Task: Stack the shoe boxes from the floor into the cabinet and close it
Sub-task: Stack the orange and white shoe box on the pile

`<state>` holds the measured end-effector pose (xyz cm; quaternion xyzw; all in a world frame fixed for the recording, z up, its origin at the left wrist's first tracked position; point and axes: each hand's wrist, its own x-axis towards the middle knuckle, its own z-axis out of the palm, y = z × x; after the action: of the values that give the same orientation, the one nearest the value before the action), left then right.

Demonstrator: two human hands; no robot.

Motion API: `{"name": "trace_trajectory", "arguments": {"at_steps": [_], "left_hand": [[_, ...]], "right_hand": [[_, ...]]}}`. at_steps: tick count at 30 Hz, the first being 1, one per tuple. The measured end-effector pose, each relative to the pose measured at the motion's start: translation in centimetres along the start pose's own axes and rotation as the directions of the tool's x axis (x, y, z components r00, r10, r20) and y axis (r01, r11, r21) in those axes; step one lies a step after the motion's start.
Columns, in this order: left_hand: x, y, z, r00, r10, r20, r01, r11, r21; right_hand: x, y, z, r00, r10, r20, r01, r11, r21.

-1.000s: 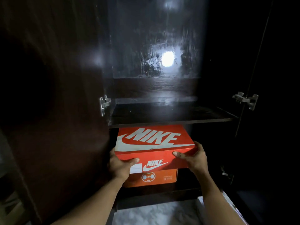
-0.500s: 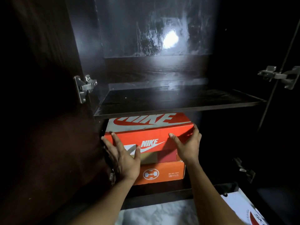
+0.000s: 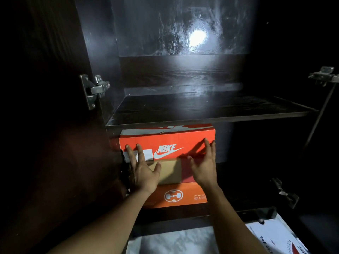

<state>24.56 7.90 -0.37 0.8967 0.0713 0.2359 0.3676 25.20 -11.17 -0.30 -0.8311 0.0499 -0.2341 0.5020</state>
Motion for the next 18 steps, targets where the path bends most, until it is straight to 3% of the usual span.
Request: {"name": "trace_trajectory", "arguments": {"at_steps": [4,9,18], "left_hand": [[0.6,-0.5,0.0,0.999,-0.024,0.037,0.023,0.999,0.028],[-0.5,0.3,-0.7,0.997,-0.021,0.077,0.019,1.000,0.023],[-7.0,8.5,-5.8,0.926,0.139,0.350,-0.153,0.988,0.011]], "right_hand": [[0.0,0.5,1.0,0.992,0.013,0.124,-0.002,0.996,-0.089],[-1.0,-0.4,0.0,0.988,0.024,0.152,-0.004,0.991,-0.134],[-9.2,-3.4,-11.9,0.987,0.119,0.111,-0.081,0.951,-0.300]]}}
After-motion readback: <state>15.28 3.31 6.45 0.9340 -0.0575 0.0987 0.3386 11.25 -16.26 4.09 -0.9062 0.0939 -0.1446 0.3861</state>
